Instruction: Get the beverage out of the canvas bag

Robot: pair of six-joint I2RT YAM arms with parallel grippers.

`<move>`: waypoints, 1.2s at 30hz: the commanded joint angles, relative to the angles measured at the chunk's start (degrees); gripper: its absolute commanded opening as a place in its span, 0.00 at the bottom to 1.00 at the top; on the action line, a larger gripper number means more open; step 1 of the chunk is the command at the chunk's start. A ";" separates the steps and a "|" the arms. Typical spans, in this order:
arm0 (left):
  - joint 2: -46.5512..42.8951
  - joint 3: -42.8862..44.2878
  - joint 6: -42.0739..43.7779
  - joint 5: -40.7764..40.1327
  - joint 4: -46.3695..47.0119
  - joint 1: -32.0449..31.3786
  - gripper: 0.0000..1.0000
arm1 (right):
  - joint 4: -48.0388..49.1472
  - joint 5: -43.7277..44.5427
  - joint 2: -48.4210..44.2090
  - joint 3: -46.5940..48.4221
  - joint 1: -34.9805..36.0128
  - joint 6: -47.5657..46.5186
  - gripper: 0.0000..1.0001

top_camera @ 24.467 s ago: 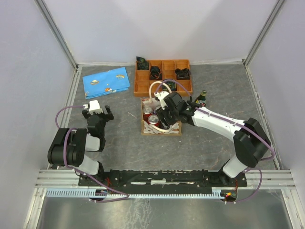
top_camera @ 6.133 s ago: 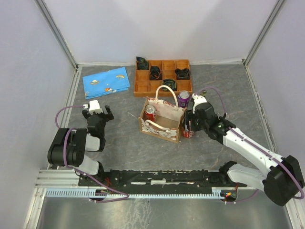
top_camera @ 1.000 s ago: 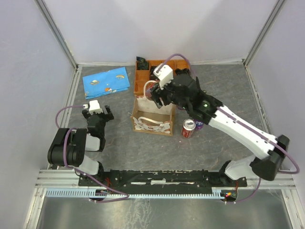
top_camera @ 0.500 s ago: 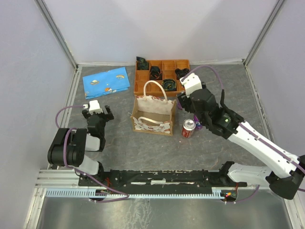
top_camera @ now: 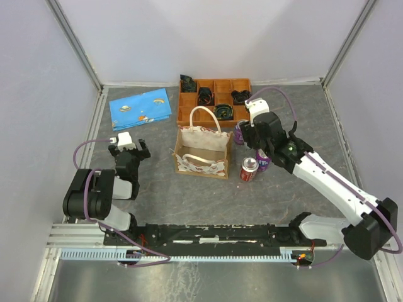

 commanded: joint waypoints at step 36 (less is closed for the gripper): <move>0.20 1.24 0.29 -0.56 2.12 0.01 0.99 | 14.28 -8.52 19.45 -3.93 -2.25 6.57 0.00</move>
